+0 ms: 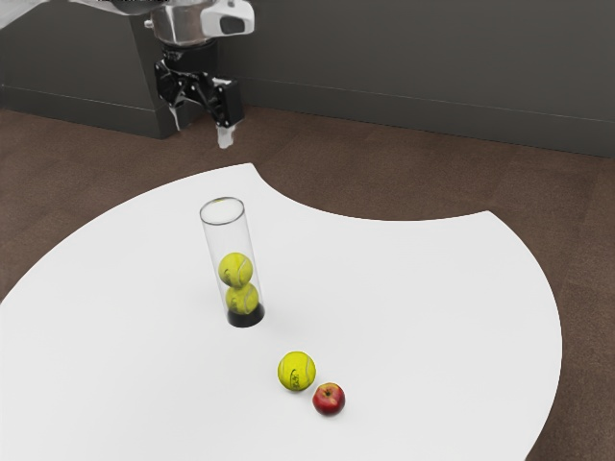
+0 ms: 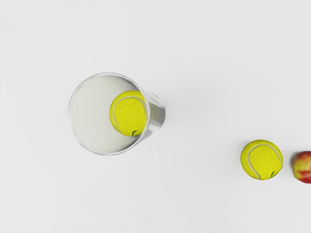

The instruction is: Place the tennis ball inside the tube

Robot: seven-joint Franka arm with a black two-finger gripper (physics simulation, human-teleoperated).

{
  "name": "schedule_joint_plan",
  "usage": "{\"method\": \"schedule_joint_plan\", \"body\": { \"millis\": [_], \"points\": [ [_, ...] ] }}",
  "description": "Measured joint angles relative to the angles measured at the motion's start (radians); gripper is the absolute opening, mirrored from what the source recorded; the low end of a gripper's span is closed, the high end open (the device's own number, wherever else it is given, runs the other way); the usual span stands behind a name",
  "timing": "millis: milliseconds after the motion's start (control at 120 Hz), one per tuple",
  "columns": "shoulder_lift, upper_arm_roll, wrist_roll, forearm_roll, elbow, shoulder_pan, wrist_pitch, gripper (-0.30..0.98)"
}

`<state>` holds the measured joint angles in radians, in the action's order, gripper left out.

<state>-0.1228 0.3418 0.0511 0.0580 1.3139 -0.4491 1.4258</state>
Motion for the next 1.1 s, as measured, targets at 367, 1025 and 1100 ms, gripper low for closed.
{"method": "schedule_joint_plan", "body": {
  "millis": [367, 1025, 1100],
  "points": [
    [-0.001, -0.054, -0.025, -0.041, 0.201, -0.066, 0.115, 0.67],
    [-0.061, -0.146, -0.173, -0.245, 0.725, -0.097, 0.619, 0.67],
    [-0.066, -0.146, -0.181, -0.243, 0.748, -0.09, 0.65, 0.67]
  ]
}}
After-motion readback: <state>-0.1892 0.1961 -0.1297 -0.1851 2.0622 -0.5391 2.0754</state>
